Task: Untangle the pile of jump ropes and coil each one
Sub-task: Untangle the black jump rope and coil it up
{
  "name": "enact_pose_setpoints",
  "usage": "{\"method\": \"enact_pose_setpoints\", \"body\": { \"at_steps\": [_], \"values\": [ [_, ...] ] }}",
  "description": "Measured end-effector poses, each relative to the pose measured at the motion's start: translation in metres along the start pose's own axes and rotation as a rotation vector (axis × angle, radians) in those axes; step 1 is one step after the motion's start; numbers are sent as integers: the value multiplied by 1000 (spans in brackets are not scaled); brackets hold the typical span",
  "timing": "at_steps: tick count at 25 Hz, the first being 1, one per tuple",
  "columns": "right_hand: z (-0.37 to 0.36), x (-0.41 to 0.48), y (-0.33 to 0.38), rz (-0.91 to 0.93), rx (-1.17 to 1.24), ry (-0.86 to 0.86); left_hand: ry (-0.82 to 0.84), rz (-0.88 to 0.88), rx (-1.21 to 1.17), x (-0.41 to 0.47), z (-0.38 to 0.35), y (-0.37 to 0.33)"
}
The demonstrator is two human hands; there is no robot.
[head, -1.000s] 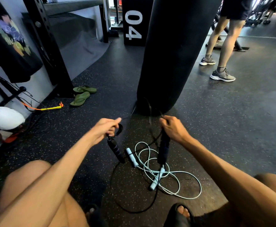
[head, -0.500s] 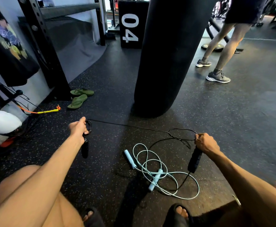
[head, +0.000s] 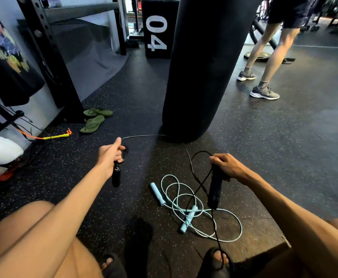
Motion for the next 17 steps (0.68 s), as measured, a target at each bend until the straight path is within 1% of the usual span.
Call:
{"method": "enact_pose_setpoints", "body": {
  "at_steps": [2,4,7,10,12,14,15,17],
  "values": [
    [-10,-3,17,40,45,78,76,44,-23,-7,-18,4],
    [-18,-7,25,53,132,136,111,77,-37,-10,-30,8],
    [-27,-10,34,58,219,191,189,111,54,-19,-48,20],
    [-34,-15,49,96,243,231,417,138,226,-41,-82,44],
    [-39,-17,57,122,240,253,578,133,337,-59,-103,59],
    [-42,-18,61,140,230,258,695,97,415,-73,-118,67],
    [-42,-18,62,146,227,254,722,70,447,-78,-122,68],
    [-41,-18,62,143,229,240,708,24,452,-80,-124,64]
  ]
}}
Point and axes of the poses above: each hand's wrist, its own x-axis towards the middle knuckle, its own z-axis out of the back of the hand, y = z × x, the point moved 8 cm from there along x, towards the middle knuckle, and after that the axes turned 8 degrees about -x, right-handed, at the moved point
